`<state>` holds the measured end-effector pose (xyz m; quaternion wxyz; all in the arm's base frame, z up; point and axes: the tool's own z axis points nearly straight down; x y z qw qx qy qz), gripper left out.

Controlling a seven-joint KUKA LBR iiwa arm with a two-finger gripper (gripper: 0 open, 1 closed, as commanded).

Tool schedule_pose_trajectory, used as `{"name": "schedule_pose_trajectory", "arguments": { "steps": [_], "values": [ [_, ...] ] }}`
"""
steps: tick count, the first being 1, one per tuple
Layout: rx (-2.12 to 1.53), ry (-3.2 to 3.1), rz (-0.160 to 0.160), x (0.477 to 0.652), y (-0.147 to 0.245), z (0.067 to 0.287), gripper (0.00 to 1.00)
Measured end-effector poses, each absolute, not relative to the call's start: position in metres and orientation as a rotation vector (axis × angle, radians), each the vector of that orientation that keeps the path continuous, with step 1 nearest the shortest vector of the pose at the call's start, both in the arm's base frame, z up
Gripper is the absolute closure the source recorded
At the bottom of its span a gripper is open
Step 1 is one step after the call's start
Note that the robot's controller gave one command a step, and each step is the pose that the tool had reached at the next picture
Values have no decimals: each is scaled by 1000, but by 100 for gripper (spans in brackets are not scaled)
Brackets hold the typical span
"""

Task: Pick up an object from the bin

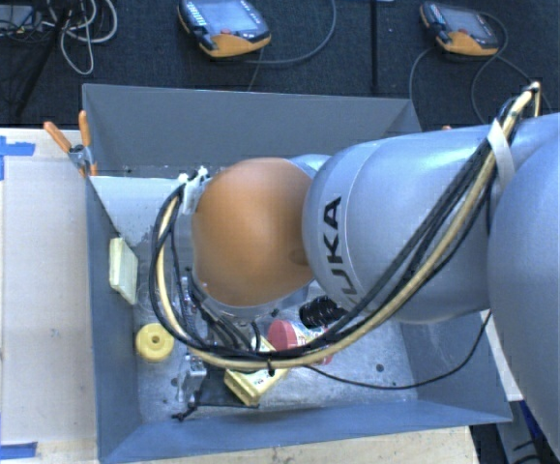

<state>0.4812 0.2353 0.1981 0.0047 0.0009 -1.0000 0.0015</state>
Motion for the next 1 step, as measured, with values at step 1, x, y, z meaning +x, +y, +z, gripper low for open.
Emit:
{"name": "schedule_pose_trajectory", "arguments": {
  "steps": [1],
  "values": [
    [-2,-3139,1,483,234,202,0]
  ]
}}
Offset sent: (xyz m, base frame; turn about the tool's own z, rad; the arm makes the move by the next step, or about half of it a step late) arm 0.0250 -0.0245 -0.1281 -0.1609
